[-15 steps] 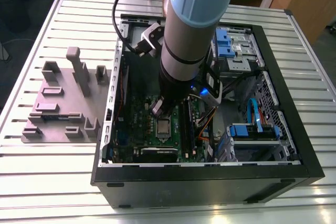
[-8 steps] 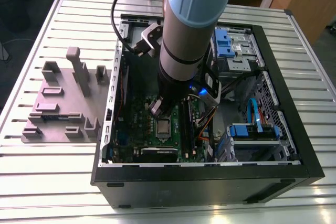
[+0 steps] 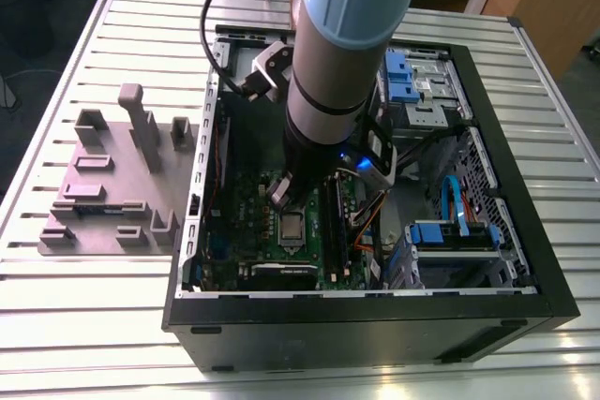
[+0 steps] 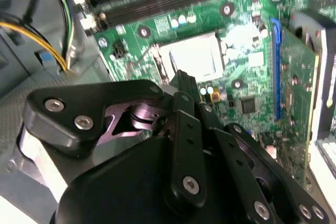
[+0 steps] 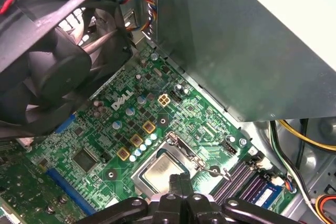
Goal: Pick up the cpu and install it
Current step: 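Install the first cpu locking lever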
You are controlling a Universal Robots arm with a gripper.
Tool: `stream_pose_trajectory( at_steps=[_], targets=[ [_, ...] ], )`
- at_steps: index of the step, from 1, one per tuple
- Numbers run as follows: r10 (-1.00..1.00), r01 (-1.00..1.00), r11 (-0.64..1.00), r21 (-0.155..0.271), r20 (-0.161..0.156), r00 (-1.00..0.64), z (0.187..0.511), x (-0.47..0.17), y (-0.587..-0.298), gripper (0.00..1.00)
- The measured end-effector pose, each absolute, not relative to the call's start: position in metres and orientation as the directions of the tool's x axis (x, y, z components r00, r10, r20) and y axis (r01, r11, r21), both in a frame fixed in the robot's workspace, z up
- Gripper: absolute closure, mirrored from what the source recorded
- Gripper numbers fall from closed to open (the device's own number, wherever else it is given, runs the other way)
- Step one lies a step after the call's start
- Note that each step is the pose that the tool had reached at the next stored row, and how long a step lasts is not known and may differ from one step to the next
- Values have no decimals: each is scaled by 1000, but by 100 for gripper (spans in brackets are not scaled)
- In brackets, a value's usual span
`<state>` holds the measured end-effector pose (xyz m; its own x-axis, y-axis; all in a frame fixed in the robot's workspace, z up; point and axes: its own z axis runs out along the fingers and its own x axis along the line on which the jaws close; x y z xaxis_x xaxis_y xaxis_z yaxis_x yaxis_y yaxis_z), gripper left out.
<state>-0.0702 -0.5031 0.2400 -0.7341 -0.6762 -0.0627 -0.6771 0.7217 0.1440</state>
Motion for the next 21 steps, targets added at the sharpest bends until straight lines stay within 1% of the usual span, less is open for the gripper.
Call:
stream_pose_trajectory(
  at_steps=[21],
  targets=[
    [-677, -677, 721, 144, -63, -734, 240, -64, -503, 90]
  ],
)
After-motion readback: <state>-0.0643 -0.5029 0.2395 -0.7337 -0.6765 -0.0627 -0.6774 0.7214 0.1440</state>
